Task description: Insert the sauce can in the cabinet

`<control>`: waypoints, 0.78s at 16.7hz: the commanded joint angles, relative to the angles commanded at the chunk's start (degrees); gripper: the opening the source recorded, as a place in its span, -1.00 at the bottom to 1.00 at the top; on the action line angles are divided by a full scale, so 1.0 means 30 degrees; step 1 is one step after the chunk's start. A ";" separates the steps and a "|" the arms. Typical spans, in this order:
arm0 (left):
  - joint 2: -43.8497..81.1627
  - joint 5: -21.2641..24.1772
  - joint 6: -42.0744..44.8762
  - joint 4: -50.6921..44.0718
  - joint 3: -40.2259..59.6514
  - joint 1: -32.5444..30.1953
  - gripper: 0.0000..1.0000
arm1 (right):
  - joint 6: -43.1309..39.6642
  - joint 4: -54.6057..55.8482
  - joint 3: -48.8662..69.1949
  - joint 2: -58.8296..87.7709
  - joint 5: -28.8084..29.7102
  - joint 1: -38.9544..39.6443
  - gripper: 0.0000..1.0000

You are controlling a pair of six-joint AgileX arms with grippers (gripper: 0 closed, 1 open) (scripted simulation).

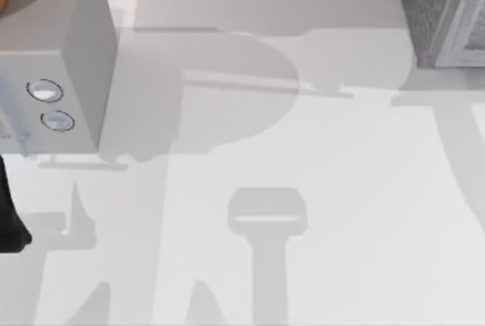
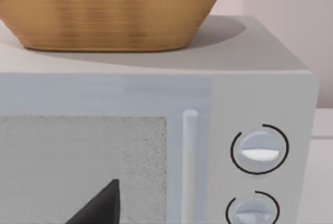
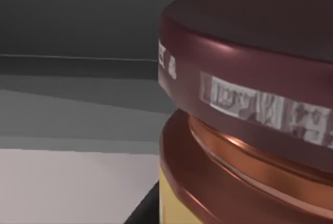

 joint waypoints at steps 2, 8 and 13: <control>0.0000 0.0000 0.0000 0.0000 0.0000 0.0000 1.00 | 0.0163 -0.0707 0.2481 0.1796 0.0328 0.0185 -1.00; 0.0000 0.0000 0.0000 0.0000 0.0000 0.0000 1.00 | 0.0709 -0.2516 0.8164 0.6211 0.1047 0.0693 -1.00; 0.0000 0.0000 0.0000 0.0000 0.0000 0.0000 1.00 | 0.0773 -0.2709 0.8716 0.6664 0.1111 0.0755 -1.00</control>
